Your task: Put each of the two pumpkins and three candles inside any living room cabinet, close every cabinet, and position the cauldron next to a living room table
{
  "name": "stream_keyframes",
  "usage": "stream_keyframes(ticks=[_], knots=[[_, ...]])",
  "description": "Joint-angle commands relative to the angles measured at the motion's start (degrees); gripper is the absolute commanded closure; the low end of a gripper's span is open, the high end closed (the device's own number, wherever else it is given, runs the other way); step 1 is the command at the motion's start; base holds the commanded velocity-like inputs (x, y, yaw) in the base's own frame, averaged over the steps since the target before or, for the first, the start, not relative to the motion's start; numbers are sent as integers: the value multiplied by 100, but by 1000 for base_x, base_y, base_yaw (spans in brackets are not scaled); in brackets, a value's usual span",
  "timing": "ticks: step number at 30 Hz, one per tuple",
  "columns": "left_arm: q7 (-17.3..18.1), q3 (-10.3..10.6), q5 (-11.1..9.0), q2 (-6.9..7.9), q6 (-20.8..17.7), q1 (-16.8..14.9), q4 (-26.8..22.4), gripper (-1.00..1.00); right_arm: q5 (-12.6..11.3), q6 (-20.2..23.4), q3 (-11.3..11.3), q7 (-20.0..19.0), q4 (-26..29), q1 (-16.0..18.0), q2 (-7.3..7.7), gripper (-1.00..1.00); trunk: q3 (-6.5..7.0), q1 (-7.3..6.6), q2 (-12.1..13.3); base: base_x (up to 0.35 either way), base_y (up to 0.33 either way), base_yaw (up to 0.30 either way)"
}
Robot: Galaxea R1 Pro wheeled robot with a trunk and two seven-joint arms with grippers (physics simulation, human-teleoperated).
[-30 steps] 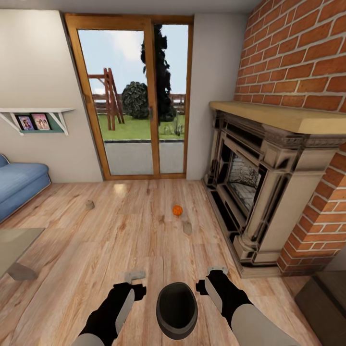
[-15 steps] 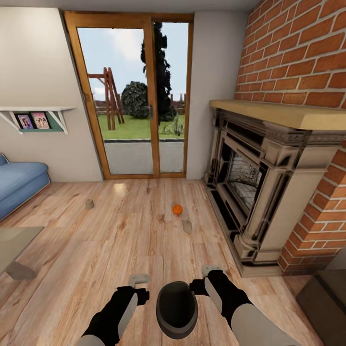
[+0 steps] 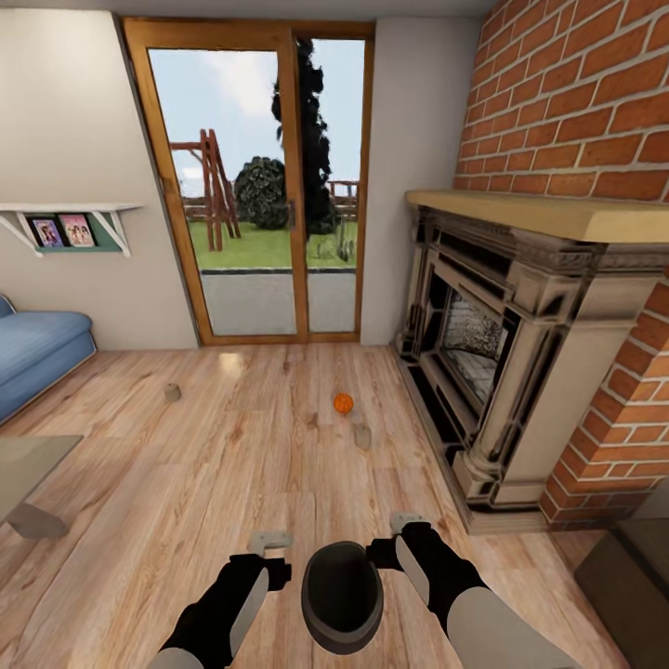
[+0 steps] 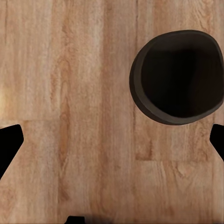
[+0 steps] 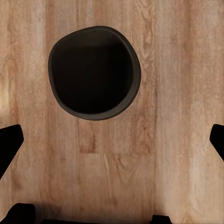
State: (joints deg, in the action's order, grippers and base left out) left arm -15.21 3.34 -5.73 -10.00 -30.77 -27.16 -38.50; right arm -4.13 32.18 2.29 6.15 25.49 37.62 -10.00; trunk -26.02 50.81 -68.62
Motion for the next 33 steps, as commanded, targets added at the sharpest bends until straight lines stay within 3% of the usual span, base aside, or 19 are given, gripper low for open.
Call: stream_keyframes(ticks=[1,8,15,18,23,33], knots=[[0,0,-2,0,0,0,0,-100,0,-1,0,0,0,0,0,-100,-18,23,-42,0,0,0],[8,0,-69,0,-1,0,0,-100,0,-2,-1,0,0,0,0,-100,-144,176,-322,0,0,0],[29,8,-360,0,-51,0,-7,-100,0,1,-1,3,6,0,0,-100,-270,330,-603,0,0,0],[212,12,-498,0,-94,0,-40,-100,0,0,-1,3,8,0,0,-100,-324,396,-724,0,0,0],[526,10,-562,0,-310,0,-65,-100,0,-1,-1,1,8,0,0,-100,-413,506,-924,0,0,0],[591,9,-575,0,-337,0,-70,-100,-7,7,-1,-6,1,0,0,-100,-593,725,-1325,0,0,0]])
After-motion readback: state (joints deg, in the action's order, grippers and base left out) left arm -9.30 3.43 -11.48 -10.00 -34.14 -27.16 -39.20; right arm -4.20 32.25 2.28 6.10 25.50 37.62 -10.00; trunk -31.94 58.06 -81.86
